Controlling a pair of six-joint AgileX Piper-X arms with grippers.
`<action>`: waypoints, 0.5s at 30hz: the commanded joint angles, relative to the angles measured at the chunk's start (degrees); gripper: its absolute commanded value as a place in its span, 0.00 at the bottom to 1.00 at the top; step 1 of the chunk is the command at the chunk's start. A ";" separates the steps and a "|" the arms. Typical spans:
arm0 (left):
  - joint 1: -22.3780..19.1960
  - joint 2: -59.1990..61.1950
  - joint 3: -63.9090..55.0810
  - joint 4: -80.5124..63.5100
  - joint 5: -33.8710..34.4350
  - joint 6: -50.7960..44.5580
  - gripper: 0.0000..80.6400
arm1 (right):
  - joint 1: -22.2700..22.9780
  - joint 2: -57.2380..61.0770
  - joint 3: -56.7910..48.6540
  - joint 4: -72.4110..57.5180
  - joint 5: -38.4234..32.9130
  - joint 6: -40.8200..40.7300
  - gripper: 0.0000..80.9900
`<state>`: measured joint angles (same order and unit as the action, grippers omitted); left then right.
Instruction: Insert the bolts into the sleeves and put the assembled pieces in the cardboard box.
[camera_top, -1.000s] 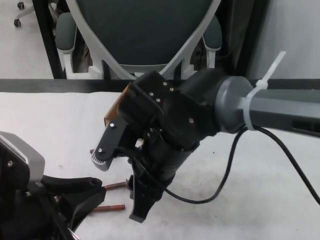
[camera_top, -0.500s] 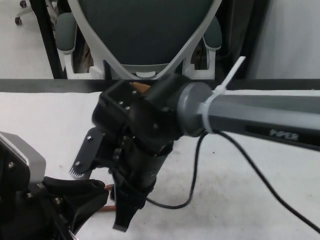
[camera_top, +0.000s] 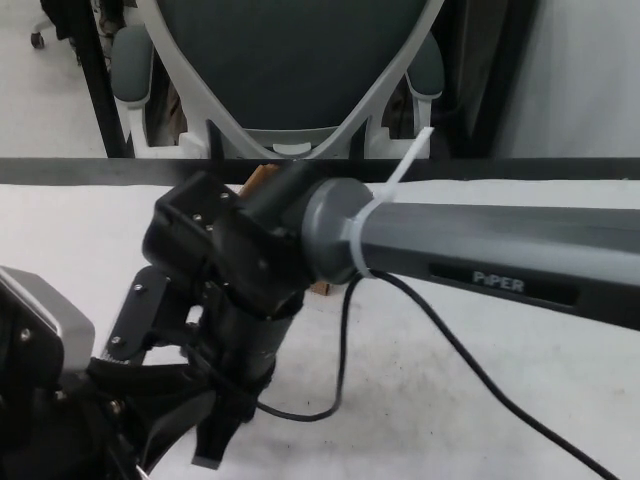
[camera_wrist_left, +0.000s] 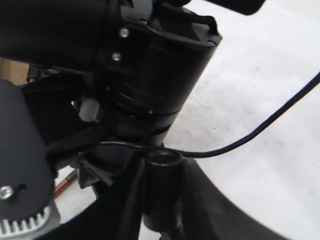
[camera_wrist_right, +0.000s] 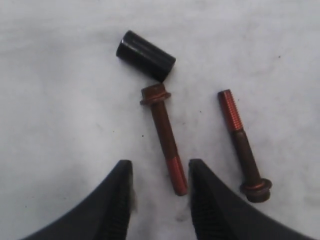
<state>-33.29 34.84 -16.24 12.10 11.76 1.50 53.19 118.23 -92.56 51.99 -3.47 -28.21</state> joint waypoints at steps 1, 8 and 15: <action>0.07 -0.61 0.03 0.16 -0.09 1.71 0.01 | 0.57 1.55 -2.68 0.57 -0.70 -0.52 0.43; 0.07 -2.11 0.16 1.55 -5.17 3.32 0.01 | 0.56 3.95 -4.96 1.66 -0.70 -0.52 0.43; 0.07 -12.18 4.53 -0.14 -6.28 2.74 0.01 | 0.56 6.00 -7.34 1.88 -0.70 -0.94 0.43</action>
<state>-33.29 25.82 -13.54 13.28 6.77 4.56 53.67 124.01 -98.79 53.46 -3.54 -28.41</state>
